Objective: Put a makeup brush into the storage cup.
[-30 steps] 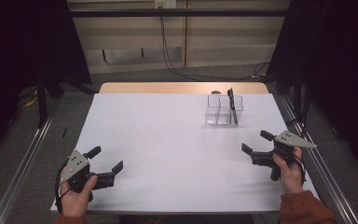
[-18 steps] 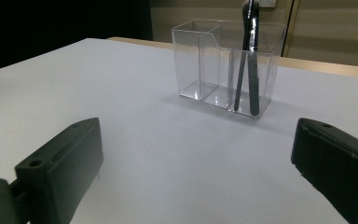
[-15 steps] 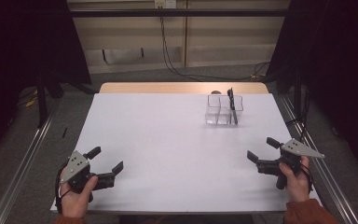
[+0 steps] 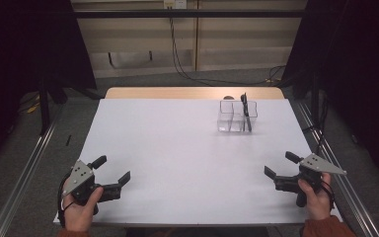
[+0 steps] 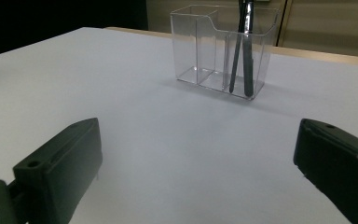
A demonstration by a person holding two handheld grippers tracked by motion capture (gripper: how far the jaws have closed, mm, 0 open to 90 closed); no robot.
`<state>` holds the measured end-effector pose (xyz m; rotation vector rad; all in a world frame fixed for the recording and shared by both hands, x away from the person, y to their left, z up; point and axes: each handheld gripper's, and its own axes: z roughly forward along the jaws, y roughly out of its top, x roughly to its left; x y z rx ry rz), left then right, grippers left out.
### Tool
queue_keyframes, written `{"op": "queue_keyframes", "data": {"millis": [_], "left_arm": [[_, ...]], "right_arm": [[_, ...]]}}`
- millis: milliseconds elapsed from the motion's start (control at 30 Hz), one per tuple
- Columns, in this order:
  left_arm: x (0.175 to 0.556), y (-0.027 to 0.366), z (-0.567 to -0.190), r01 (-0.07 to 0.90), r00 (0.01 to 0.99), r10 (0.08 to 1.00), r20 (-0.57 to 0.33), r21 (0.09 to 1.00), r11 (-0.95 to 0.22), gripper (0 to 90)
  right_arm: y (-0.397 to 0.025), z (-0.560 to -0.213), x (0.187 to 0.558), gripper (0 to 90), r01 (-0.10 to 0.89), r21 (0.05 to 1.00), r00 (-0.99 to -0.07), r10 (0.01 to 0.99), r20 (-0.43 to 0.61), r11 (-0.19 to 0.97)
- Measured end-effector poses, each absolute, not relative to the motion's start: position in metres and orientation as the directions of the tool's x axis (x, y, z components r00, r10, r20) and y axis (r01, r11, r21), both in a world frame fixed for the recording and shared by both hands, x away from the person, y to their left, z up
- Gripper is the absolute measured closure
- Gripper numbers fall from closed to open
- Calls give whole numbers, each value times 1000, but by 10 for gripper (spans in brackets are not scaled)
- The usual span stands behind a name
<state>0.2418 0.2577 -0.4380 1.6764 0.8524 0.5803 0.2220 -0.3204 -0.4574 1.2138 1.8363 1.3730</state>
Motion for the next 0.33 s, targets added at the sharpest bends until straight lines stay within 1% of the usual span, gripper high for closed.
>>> {"op": "queue_keyframes", "data": {"millis": [333], "left_arm": [[244,257,-439,249,626,779,-44,958,-146,25]], "right_arm": [[-320,-458,225,10,342,937,-462,881,98,74]]}}
